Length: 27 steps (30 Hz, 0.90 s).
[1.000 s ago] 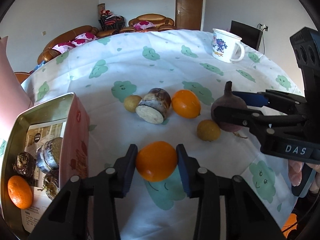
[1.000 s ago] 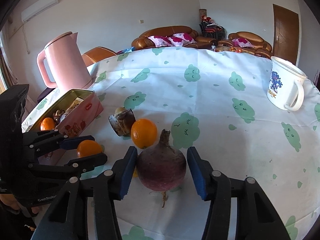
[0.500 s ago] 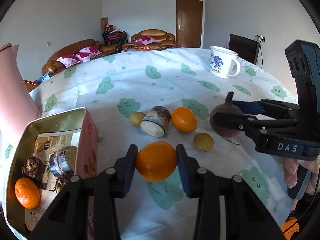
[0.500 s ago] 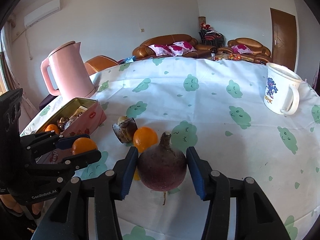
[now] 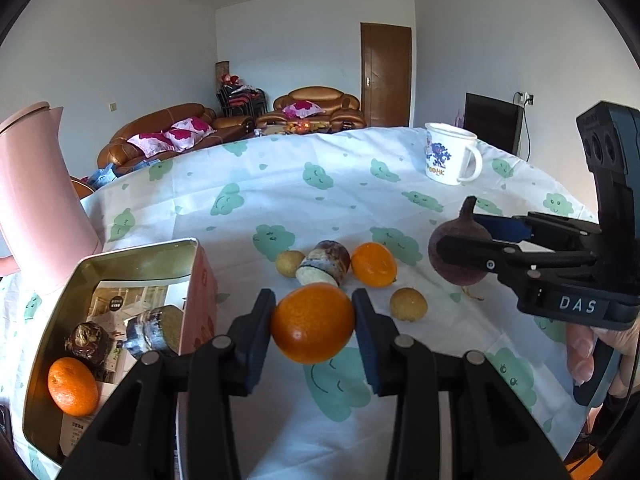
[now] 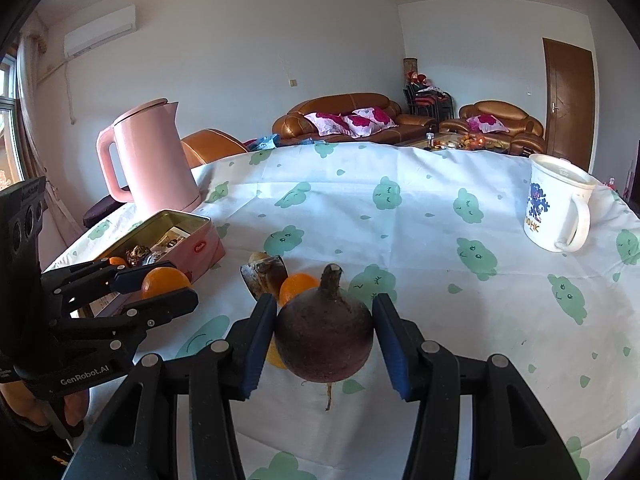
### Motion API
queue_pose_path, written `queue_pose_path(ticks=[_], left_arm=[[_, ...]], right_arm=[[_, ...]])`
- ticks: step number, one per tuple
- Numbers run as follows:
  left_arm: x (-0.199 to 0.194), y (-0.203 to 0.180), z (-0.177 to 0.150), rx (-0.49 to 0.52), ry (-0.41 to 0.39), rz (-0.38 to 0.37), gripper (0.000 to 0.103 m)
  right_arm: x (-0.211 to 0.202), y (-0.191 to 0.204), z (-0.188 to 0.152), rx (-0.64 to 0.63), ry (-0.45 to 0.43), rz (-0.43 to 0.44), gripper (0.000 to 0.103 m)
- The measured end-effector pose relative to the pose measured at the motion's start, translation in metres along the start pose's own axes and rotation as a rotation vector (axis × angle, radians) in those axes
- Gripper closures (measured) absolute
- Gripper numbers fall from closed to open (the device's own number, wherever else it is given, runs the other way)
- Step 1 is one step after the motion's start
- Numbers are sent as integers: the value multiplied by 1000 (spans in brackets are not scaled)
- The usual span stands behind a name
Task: Organize fruits
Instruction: 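Lift the small orange and purple root and carry them toward the tin box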
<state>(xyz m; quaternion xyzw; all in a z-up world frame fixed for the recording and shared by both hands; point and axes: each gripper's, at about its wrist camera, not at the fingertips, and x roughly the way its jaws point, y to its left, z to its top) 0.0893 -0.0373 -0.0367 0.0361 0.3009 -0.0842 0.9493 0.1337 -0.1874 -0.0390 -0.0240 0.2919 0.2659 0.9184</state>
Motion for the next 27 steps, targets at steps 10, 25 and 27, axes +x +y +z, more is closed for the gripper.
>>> queue_pose_path(ticks=[10,25,27], left_arm=[[-14,5,-2,-26,-76,33,62],[-29,7,-4,-36,-152,61,62],[-31,8,-4,-38,-160,63,62]], right_arm=[[-13,3,-1,-15,-68,-6,51],[-26,9,-1,-53,-149,-10,51],[-28,9,-2,-54,-159,-10,51]])
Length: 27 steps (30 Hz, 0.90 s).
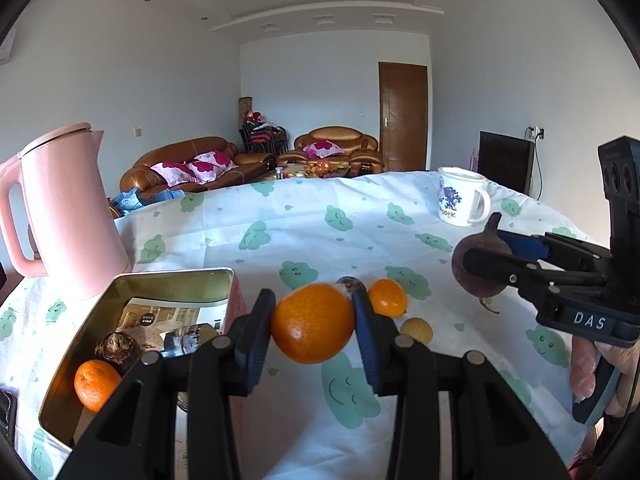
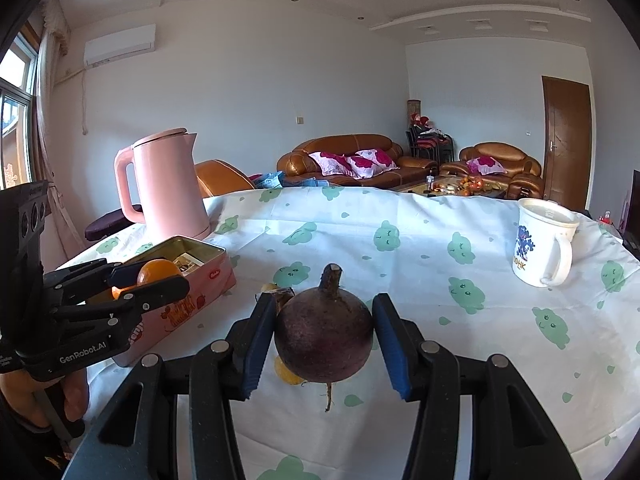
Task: Organize fruits
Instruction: 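Lift the small orange and purple root and carry them toward the tin box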
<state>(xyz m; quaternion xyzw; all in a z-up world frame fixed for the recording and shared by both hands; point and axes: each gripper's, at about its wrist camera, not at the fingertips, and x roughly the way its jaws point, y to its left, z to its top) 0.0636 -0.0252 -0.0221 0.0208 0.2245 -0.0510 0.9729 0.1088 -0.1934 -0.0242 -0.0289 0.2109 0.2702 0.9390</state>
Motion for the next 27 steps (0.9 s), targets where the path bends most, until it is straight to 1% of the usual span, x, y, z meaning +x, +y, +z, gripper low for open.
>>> queue_pose_path(ticks=[15,27], left_arm=[[-12,1,-1,-6,-70,39,62],[-20,-1,-2,-12,-112,38,62]], right_arm=[[-14,4,-3,-20,-64,-7,51],[-25,10,-4,-46,-125,-4,51]])
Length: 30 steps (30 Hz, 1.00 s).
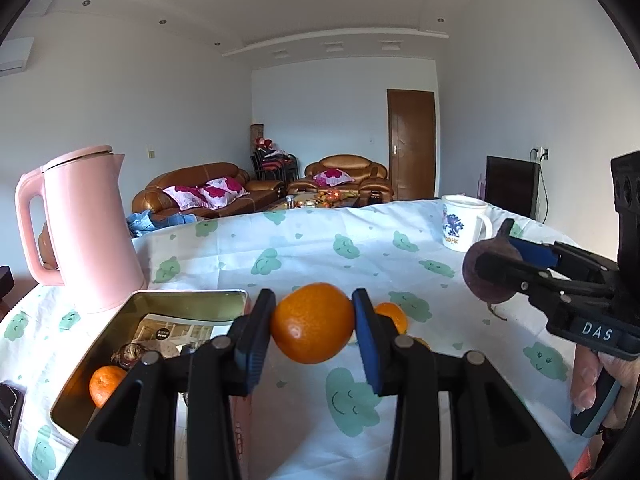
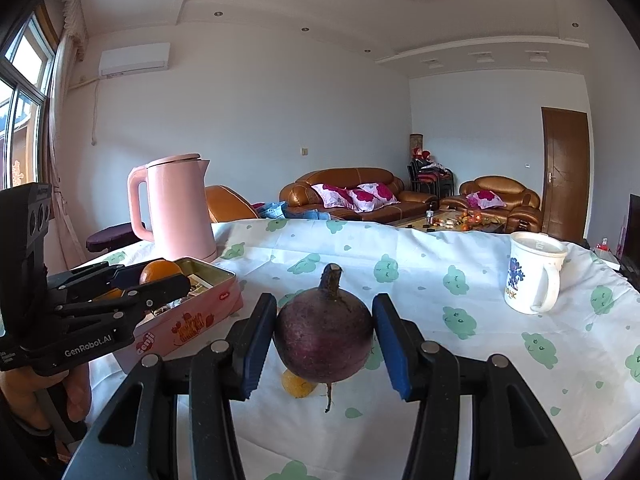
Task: Organize fruits
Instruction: 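Lift the small orange and purple root and carry them toward the tin box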
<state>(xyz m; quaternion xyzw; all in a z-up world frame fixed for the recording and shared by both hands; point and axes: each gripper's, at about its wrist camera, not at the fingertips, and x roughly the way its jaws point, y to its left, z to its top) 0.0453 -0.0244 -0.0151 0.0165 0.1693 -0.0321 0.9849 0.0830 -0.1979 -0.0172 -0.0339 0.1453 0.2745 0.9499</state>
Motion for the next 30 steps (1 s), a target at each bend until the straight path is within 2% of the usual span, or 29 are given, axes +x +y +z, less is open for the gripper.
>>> queue_pose_path(ticks=[17,30], left_arm=[[-7,-5,1,5,-48,12,62],[-8,-6,1,9,-54,16,62]], right_arm=[[-9,1,0,11,-41,26,51],[-4,17,8,-13,-44,51,51]])
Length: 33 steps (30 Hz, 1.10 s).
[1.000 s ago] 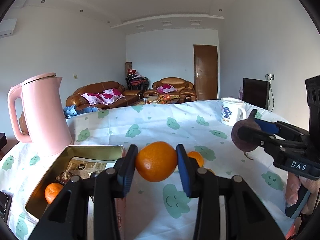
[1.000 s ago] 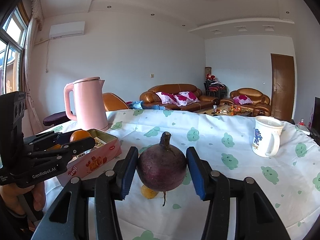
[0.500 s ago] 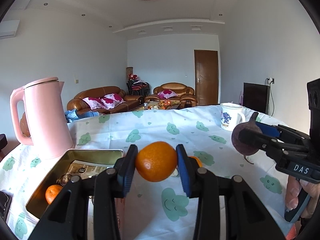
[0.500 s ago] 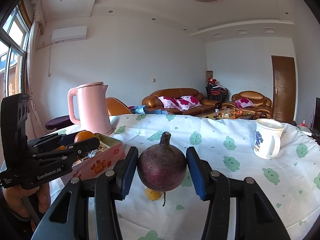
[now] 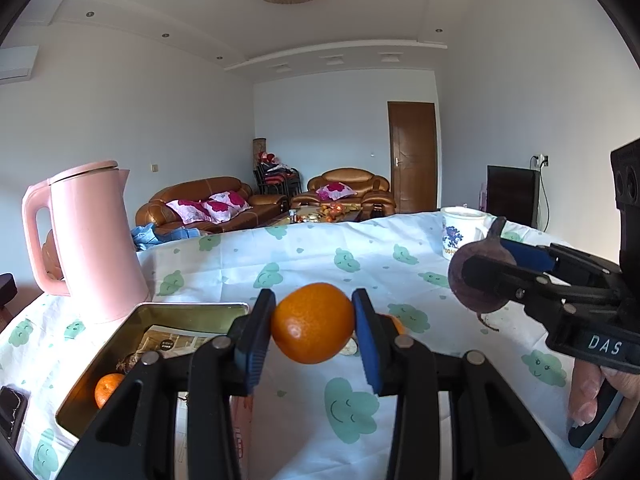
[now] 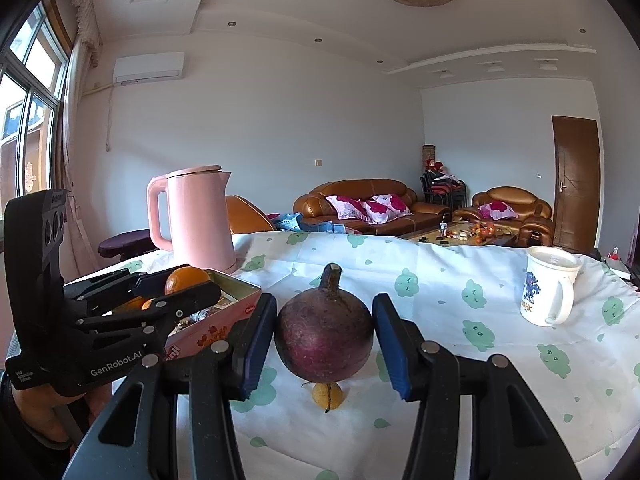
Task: Organize fruits
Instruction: 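Lift the small orange and purple root and carry them toward the tin box, then move both tools with their items over the open tin box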
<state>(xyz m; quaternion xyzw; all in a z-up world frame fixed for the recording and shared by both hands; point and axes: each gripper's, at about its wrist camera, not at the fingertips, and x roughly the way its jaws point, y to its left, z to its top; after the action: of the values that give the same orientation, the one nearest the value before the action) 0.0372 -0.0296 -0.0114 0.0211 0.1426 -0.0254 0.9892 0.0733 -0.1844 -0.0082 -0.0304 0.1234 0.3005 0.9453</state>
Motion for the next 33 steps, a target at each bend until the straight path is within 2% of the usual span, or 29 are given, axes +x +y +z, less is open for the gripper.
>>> queue_pose_path(ticks=[13,33], left_arm=[[-4,19,1,-25,5,29,62],[-4,75,-8,-105,71,116,62]], right_arm=[[24,20,9,-26,31,58,51],[64,73,28,-107,73,156,51]])
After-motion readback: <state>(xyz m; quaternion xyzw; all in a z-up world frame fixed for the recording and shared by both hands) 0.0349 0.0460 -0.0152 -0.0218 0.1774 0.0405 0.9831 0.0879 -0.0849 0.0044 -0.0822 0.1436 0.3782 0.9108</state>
